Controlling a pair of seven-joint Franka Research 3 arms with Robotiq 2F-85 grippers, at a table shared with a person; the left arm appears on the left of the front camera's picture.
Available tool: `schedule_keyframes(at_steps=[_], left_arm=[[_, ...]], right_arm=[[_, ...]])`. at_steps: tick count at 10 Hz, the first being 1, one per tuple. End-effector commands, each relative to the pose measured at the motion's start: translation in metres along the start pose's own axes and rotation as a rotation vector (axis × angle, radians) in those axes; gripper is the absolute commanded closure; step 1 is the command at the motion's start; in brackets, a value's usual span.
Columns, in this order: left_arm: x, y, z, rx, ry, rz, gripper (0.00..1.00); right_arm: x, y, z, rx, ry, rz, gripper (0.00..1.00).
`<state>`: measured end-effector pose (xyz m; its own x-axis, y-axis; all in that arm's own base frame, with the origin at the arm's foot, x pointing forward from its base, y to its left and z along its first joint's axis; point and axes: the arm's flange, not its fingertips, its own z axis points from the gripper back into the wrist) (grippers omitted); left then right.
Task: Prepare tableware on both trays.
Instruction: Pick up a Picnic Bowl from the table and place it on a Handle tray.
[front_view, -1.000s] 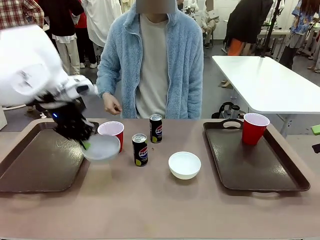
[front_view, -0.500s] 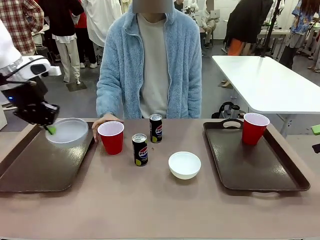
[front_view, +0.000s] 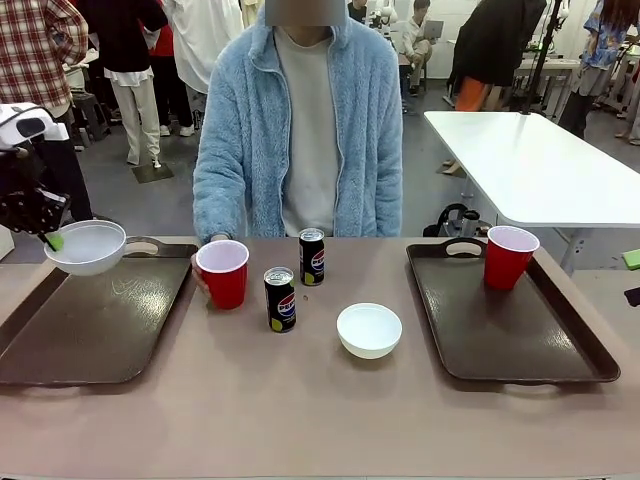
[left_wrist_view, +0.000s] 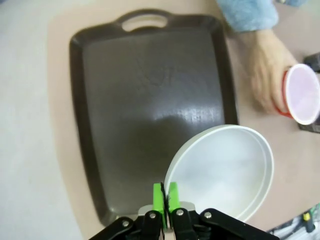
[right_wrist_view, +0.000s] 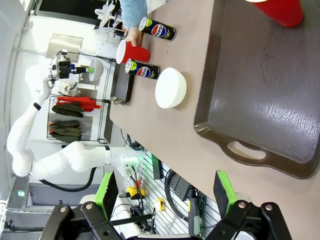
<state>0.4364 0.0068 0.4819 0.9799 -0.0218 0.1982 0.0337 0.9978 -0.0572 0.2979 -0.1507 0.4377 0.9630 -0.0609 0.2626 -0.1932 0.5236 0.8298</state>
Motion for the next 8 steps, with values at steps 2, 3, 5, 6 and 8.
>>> schedule_keyframes(at_steps=[2,3,5,6,8], left_arm=[[0.013,0.007,-0.043,0.085,0.065,0.013,1.0],[0.005,0.011,-0.045,0.08,0.074,0.013,1.0],[-0.106,0.023,0.023,-0.039,0.024,-0.267,1.0],[-0.144,0.035,0.029,-0.001,0.024,-0.336,1.0],[-0.143,0.037,0.017,0.009,0.064,-0.328,1.0]], right_arm=[[0.002,0.0,0.0,0.02,-0.012,0.005,0.0],[0.002,0.0,0.0,0.02,-0.012,0.005,0.0],[0.002,0.0,0.0,0.02,-0.012,0.005,0.0],[0.002,0.0,0.0,0.02,-0.012,0.005,0.0],[0.002,0.0,0.0,0.02,-0.012,0.005,0.0]])
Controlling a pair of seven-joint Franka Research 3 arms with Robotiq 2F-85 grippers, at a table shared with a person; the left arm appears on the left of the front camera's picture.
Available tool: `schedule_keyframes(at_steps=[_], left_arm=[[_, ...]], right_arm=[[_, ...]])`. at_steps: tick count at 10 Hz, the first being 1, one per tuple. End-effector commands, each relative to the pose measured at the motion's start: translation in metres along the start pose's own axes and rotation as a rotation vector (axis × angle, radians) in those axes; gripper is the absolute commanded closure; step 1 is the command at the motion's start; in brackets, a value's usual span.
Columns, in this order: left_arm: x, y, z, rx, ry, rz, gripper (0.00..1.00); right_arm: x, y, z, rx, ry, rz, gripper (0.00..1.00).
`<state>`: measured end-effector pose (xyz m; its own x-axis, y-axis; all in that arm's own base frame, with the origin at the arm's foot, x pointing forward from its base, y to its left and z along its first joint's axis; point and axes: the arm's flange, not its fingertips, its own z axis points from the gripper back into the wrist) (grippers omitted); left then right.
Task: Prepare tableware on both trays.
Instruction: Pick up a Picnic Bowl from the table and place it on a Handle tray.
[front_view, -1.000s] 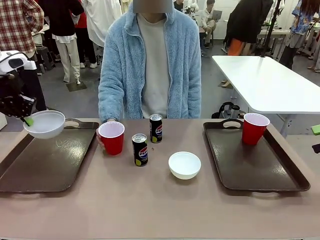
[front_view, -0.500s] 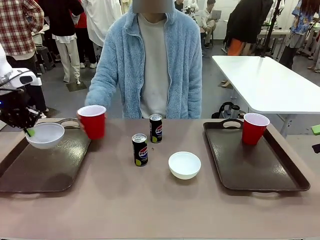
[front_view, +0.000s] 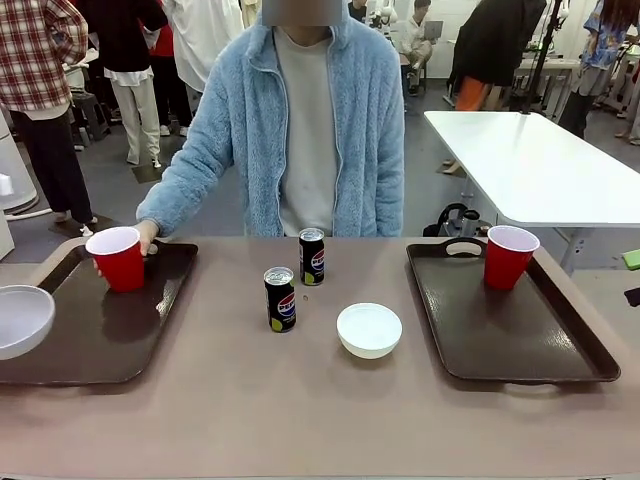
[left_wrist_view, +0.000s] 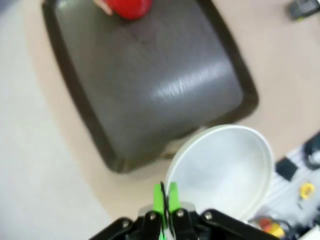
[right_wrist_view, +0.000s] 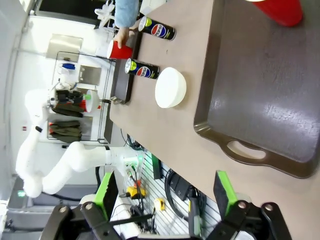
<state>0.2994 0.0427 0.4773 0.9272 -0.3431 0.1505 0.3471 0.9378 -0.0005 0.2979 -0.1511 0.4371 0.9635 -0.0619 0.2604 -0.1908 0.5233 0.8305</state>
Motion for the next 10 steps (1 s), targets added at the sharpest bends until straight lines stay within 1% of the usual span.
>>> schedule_keyframes(at_steps=[1,3,5,6,7,8,10], left_arm=[[-0.007,0.005,0.0,0.001,0.025,0.009,1.0],[0.007,0.006,-0.016,-0.023,0.028,0.015,1.0],[0.004,0.005,-0.011,-0.022,0.023,0.03,1.0],[0.014,0.004,-0.017,-0.03,0.013,0.04,1.0],[0.025,-0.006,-0.021,-0.028,-0.026,0.056,1.0],[0.047,-0.017,-0.034,-0.022,-0.041,0.06,1.0],[0.075,-0.029,-0.053,-0.039,-0.065,0.083,1.0]], right_arm=[[0.002,0.0,0.0,0.02,-0.012,0.007,0.0],[0.002,0.0,0.0,0.02,-0.012,0.007,0.0],[0.002,0.0,0.0,0.02,-0.012,0.007,0.0],[0.002,0.0,0.0,0.02,-0.012,0.007,0.0],[0.002,0.0,0.0,0.02,-0.012,0.007,0.0],[0.002,0.0,0.0,0.02,-0.012,0.007,0.0],[0.002,0.0,0.0,0.02,-0.012,0.007,0.0]])
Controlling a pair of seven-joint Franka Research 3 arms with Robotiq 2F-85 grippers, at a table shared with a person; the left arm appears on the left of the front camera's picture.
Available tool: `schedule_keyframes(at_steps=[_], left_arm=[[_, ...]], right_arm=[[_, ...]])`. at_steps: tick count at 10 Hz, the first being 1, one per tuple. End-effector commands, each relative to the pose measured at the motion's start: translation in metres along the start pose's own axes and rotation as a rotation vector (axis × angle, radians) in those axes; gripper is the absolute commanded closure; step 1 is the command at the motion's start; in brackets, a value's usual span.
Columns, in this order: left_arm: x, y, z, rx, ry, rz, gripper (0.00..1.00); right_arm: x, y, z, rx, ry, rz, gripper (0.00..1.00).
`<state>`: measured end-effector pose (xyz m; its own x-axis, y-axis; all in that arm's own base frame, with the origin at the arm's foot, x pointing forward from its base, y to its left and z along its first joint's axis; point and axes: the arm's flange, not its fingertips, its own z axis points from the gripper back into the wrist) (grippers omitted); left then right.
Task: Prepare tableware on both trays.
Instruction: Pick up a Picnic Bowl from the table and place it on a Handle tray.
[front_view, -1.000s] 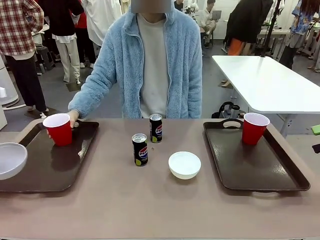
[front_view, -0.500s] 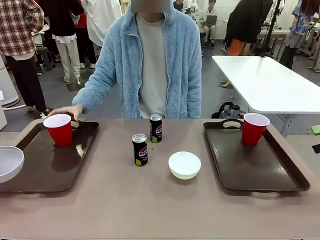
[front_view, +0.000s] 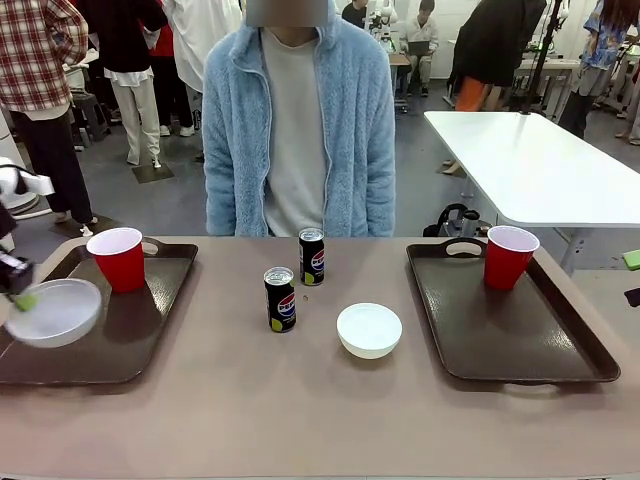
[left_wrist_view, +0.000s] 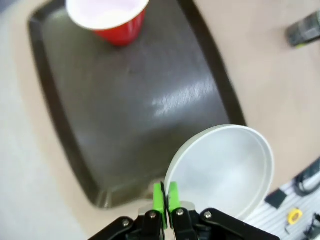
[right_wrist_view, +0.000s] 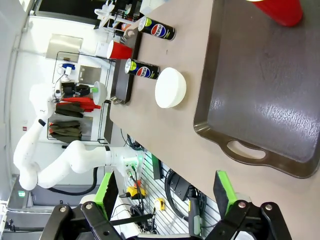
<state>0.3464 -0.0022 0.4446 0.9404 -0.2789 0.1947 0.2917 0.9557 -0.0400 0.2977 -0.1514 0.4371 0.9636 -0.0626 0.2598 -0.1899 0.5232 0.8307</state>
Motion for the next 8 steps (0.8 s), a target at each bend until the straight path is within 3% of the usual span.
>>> schedule_keyframes(at_steps=[1,4,8], left_arm=[[0.032,-0.01,-0.03,0.001,-0.008,0.016,1.0],[0.059,-0.014,-0.066,0.042,-0.014,0.064,1.0],[0.079,-0.002,-0.081,0.03,0.033,0.131,1.0]], right_arm=[[0.002,0.001,0.0,0.02,-0.012,0.008,0.0],[0.002,0.001,0.0,0.02,-0.012,0.008,0.0],[0.002,0.001,0.0,0.02,-0.012,0.008,0.0]])
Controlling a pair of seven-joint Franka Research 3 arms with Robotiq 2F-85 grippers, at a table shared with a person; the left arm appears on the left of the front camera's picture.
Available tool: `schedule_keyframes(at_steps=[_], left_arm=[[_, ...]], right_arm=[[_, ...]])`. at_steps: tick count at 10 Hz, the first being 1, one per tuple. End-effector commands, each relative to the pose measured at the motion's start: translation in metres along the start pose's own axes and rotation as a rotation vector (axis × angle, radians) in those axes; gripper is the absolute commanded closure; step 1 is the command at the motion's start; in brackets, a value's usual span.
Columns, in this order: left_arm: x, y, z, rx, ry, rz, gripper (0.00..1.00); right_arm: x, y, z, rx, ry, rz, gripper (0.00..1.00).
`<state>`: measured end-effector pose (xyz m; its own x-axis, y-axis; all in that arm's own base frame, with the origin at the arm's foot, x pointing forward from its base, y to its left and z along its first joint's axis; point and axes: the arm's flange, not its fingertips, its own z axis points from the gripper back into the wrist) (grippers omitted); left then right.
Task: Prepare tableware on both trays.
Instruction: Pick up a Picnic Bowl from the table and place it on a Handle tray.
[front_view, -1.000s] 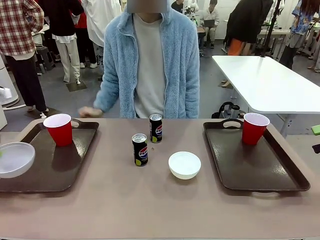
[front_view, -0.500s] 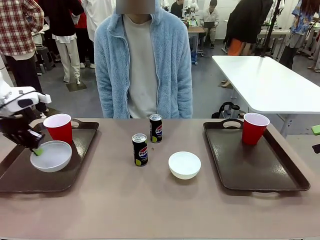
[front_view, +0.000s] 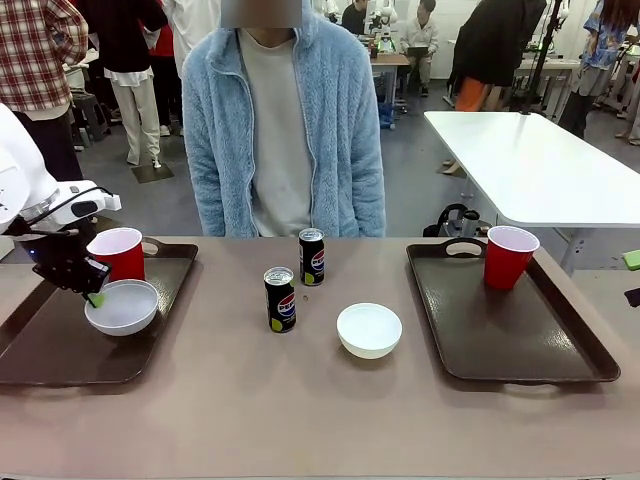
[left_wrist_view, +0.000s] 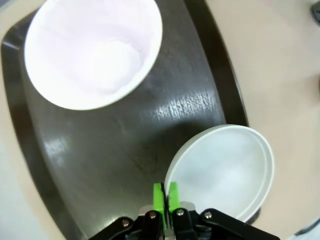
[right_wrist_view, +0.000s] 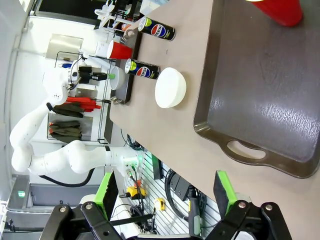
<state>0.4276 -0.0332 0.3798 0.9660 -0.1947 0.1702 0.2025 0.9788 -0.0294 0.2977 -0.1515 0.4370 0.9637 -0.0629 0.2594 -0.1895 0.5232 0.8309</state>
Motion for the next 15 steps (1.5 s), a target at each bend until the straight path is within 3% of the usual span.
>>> schedule_keyframes(at_steps=[1,4,5,6,8,10,11,15], left_arm=[[0.011,0.002,-0.005,0.013,0.018,0.059,1.0],[0.011,0.004,-0.011,0.029,0.054,0.063,1.0],[0.011,0.003,-0.011,0.033,0.06,0.064,0.76],[0.008,0.004,-0.01,0.03,0.064,0.06,0.41],[0.004,0.004,-0.001,0.031,0.056,0.045,0.0],[-0.002,0.002,0.013,0.036,0.048,0.035,0.0],[-0.002,-0.003,0.023,0.034,0.041,0.025,0.45],[-0.005,-0.021,0.056,0.05,0.042,0.008,0.06]], right_arm=[[0.002,0.001,0.0,0.02,-0.012,0.009,0.0],[0.002,0.001,0.0,0.02,-0.012,0.009,0.0],[0.002,0.001,0.0,0.02,-0.012,0.009,0.0],[0.002,0.001,0.0,0.02,-0.012,0.009,0.0],[0.002,0.001,0.0,0.02,-0.012,0.009,0.0],[0.002,0.001,0.0,0.02,-0.012,0.009,0.0],[0.002,0.001,0.0,0.02,-0.012,0.009,0.0],[0.002,0.001,0.0,0.02,-0.012,0.009,0.0]])
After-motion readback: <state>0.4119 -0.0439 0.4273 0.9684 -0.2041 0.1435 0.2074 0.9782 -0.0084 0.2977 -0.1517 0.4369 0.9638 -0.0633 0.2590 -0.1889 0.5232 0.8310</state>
